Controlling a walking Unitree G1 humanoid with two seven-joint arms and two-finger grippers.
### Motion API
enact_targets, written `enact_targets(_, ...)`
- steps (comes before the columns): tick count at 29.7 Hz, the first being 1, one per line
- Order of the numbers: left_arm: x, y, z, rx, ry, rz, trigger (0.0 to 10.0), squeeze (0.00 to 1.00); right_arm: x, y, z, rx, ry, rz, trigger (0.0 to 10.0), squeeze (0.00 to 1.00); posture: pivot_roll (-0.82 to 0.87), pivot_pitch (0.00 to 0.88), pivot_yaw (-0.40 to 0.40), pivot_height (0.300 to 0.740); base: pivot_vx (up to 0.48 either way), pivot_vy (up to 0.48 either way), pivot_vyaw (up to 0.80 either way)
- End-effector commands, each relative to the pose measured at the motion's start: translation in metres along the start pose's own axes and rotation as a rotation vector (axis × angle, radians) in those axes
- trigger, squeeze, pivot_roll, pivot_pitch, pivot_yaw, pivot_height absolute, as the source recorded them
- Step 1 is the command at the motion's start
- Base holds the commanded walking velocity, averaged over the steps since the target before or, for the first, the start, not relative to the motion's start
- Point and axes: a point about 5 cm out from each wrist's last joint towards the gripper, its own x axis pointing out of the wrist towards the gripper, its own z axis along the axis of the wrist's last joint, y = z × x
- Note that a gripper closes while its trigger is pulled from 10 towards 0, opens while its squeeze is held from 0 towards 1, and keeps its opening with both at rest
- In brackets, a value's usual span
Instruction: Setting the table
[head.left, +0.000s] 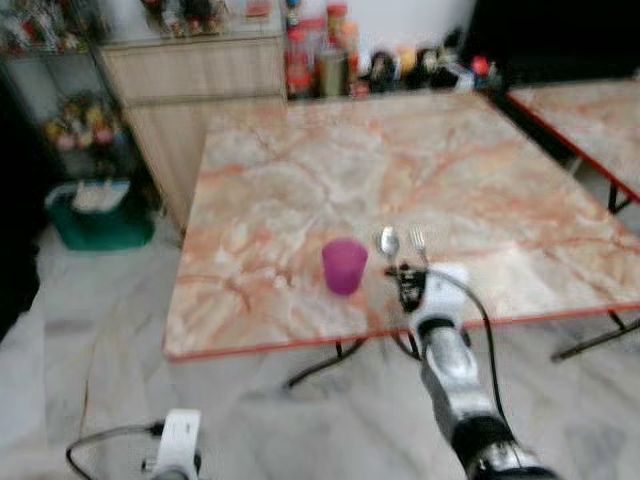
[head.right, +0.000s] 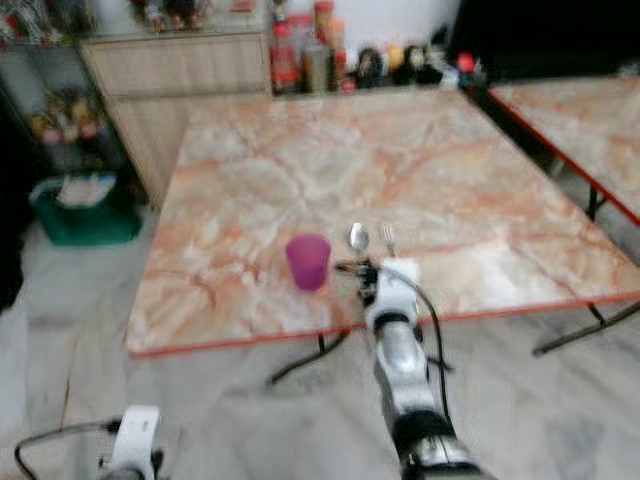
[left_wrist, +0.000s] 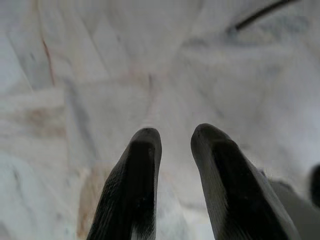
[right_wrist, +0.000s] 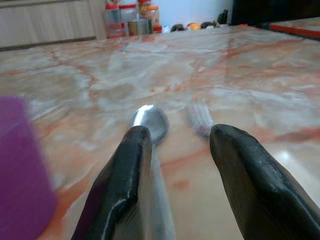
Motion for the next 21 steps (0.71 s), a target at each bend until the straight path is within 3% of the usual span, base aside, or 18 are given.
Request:
enact_targets(1, -0.001, -0.005, -0.004, -0.014, 0.014, -0.008, 10.0, 0.00, 0.000, -0.010, -0.002, -0.006, 0.006, -0.026, 10.0, 0.00, -0.02, 0.000, 0.031, 0.740, 0.322, 0.000, 0.00)
enact_targets(6, -0.001, -0.005, -0.003, -0.018, 0.010, -0.005, 10.0, 0.00, 0.000, -0.008, -0.002, -0.004, 0.008, -0.016, 10.0, 0.00, -0.02, 0.000, 0.031, 0.740, 0.323, 0.000, 0.00)
enact_targets(12, -0.001, -0.004, -0.003, -0.031, 0.004, -0.001, 10.0, 0.00, 0.000, -0.007, -0.003, -0.006, 0.011, 0.003, 10.0, 0.00, -0.02, 0.000, 0.029, 0.740, 0.000, 0.000, 0.00)
enact_targets(21, -0.001, -0.004, -0.006, -0.031, 0.012, -0.002, 10.0, 0.00, -0.004, 0.009, -0.006, 0.022, 0.020, 0.137, 10.0, 0.00, -0.02, 0.000, 0.029, 0.740, 0.000, 0.000, 0.00)
